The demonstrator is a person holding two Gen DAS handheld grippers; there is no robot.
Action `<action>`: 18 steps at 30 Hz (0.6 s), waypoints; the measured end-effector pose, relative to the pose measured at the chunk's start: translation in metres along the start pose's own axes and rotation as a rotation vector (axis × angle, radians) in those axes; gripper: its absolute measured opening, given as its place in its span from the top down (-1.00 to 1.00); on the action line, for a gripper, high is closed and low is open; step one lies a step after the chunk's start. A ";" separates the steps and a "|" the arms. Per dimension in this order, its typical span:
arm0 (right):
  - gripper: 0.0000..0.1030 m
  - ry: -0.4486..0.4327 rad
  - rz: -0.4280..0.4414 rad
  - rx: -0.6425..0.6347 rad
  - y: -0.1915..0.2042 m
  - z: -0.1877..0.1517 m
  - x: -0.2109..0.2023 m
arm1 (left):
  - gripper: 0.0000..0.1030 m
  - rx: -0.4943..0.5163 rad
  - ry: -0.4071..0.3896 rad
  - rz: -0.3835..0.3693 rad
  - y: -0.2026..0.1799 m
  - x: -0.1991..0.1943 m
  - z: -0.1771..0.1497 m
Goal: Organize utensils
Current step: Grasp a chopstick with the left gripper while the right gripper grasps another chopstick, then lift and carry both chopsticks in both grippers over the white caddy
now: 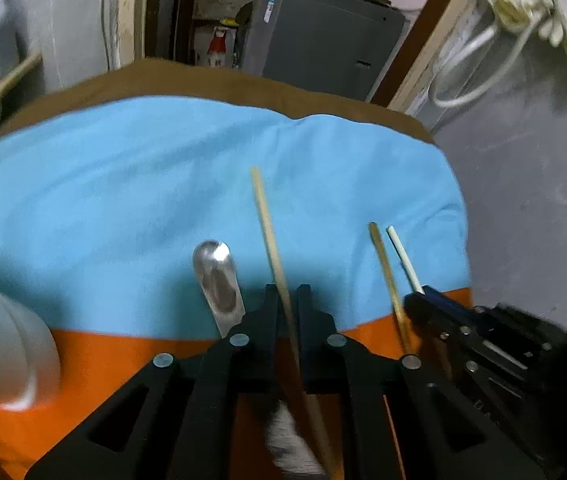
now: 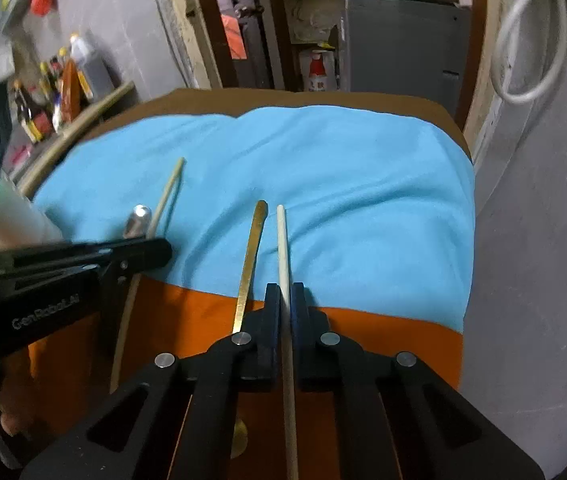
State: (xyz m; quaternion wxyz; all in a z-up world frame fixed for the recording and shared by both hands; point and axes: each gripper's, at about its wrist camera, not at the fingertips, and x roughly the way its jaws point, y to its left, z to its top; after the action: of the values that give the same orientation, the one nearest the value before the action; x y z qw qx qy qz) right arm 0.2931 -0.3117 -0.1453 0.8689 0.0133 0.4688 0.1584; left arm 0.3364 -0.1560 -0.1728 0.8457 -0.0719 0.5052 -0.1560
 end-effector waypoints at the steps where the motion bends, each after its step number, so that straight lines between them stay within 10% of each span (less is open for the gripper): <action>1: 0.95 -0.016 0.023 0.025 -0.003 -0.001 -0.004 | 0.95 -0.013 -0.008 -0.023 0.002 -0.005 -0.002; 18: 0.95 -0.546 0.292 0.094 0.028 -0.002 -0.114 | 0.96 -0.035 -0.504 -0.130 0.001 -0.140 -0.025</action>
State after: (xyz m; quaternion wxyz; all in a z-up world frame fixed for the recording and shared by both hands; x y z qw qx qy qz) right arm 0.2260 -0.3179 -0.0498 0.9292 0.1626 0.2181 0.2501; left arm 0.2528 -0.1074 -0.0689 0.9317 -0.1553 0.2756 -0.1785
